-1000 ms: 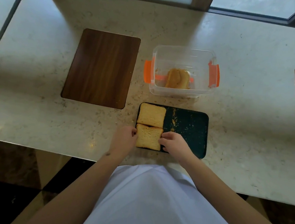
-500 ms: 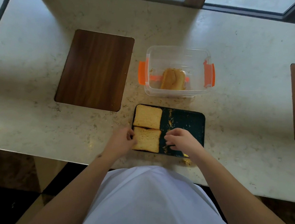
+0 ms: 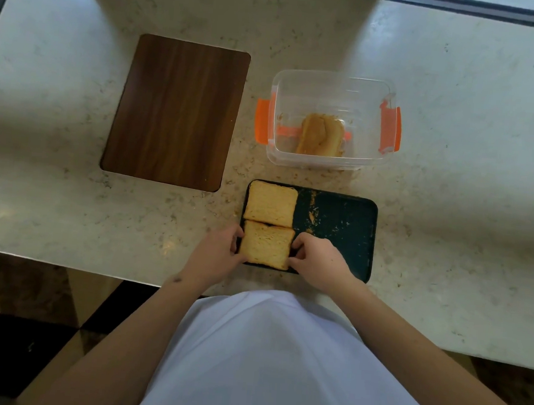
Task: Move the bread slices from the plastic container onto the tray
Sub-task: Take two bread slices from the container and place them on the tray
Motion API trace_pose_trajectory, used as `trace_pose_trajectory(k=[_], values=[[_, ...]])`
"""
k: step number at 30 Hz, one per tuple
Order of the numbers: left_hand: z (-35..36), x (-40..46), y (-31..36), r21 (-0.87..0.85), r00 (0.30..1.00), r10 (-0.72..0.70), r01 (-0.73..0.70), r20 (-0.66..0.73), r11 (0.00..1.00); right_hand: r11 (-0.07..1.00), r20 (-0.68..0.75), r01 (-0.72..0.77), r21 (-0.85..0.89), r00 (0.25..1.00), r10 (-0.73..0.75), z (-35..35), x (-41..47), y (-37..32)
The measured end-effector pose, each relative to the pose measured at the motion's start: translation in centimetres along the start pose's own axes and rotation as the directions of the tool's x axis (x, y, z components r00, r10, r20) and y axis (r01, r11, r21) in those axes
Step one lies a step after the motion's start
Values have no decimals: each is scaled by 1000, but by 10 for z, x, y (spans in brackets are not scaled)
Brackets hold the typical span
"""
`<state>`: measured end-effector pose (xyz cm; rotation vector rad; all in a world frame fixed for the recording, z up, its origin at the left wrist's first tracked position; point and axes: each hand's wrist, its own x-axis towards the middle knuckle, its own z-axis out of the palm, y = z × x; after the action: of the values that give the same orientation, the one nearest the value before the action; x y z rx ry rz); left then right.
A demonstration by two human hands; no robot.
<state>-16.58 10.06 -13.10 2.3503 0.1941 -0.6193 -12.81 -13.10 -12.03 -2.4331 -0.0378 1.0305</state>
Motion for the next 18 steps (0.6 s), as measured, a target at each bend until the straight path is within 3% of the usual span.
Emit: trace_pose_trajectory(k=[4,9,15,18], values=[[-2,2,0,134,989,137,-129,-56,983,999,-151,39,31,988,-34,-5,4,-6],[-2,8,5,305,932,350,-309,-88,901,994,-179,102,41,980,-93,-4,12,-11],[3,8,7,314,927,360,-311,-108,897,998,-259,43,55,965,-27,2,12,-10],[1,6,12,298,932,348,-305,-102,905,998,-218,34,60,976,-20,-6,11,-13]])
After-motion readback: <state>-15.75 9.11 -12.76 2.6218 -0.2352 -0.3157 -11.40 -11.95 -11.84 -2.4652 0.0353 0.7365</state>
